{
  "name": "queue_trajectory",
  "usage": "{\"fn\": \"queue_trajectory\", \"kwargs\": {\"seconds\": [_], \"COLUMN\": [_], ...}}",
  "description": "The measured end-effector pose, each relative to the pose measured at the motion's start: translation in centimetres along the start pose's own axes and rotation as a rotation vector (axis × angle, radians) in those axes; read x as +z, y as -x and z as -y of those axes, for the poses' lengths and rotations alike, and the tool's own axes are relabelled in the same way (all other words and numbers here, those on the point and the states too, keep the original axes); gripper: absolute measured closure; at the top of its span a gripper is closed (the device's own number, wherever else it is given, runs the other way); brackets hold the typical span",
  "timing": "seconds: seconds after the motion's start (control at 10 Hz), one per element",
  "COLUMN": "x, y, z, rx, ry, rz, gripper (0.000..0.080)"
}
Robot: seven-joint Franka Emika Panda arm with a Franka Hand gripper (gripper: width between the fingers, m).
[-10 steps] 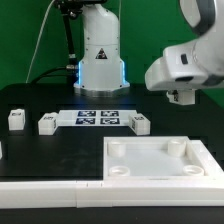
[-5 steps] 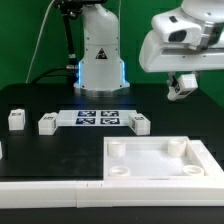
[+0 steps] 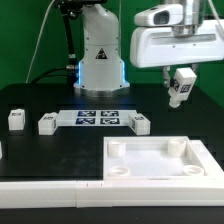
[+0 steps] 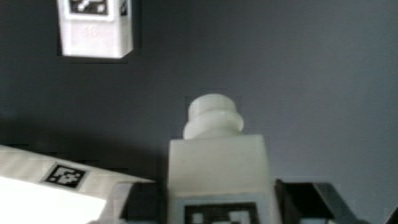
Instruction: Assemble one leg
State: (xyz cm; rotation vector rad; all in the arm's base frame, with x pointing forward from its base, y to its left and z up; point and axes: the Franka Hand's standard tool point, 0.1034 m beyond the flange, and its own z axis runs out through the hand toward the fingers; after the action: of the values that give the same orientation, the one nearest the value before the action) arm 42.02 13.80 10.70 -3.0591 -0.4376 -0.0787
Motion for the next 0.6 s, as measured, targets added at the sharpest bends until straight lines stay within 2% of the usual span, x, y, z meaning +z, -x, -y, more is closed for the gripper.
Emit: {"fn": "queue_trajectory", "kwargs": {"seconds": [0.1, 0.2, 0.4, 0.6], "x": [0.0, 0.0, -0.5, -0.9], "y": [-0.1, -0.8, -4.4, -7.8], "z": [-0.8, -1.1, -1.9, -3.7], "rx": [0.034, 0.045, 0.049, 0.014], "ry": [-0.005, -0.008, -0.027, -0.035], "rz": [0.007, 0.000, -0.033, -0.073], "gripper": [0.0511, 0.0511, 0.0511, 0.0511]}}
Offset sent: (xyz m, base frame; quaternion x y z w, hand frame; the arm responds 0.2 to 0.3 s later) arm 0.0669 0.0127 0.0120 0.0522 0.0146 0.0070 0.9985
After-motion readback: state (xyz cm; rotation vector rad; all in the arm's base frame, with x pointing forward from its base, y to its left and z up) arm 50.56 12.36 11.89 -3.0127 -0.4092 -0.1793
